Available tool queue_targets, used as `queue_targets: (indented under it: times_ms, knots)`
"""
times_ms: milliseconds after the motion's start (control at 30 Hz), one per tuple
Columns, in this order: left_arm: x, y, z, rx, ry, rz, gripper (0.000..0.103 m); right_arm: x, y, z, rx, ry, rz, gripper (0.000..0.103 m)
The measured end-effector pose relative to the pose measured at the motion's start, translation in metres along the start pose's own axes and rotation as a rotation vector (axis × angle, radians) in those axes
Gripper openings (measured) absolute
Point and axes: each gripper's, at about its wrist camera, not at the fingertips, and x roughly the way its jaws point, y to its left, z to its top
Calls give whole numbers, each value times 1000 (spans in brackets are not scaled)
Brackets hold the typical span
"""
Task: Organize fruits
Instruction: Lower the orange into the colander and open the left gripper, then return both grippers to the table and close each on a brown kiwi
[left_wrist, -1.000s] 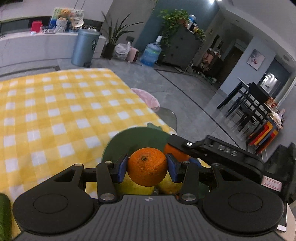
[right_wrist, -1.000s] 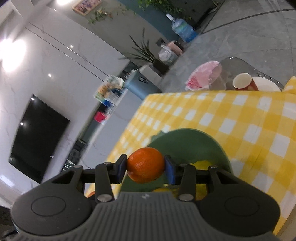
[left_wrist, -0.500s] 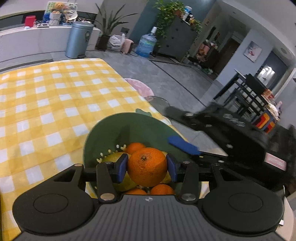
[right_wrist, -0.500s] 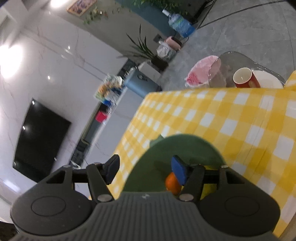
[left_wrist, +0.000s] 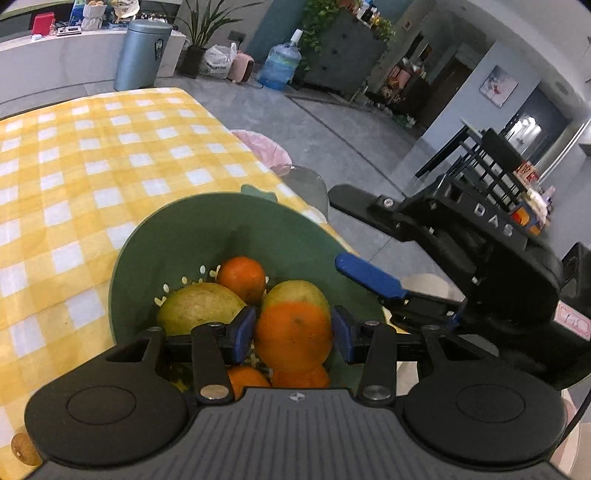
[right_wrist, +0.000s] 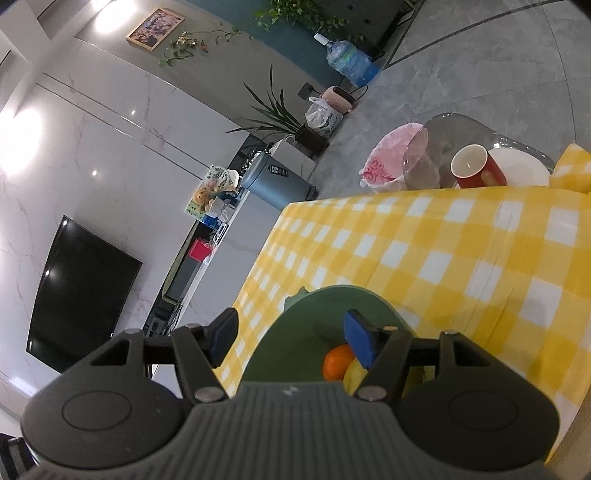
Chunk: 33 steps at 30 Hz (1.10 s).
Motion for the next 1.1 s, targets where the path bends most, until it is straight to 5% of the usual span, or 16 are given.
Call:
queue_targets:
  times_ms: [100, 567, 833, 1100]
  knots:
    - [-10, -1, 1, -2, -44, -25, 69, 1, 0, -1, -4, 6, 2, 62]
    - [-70, -3, -4, -17, -84, 189, 73, -5, 20, -9, -95, 25, 24, 62]
    - [-122, 9, -16, -67, -96, 338, 73, 12, 59, -43, -295, 148, -37, 62]
    - [-183, 27, -40, -147, -135, 408, 73, 5, 104, -86, -487, 195, -74, 62]
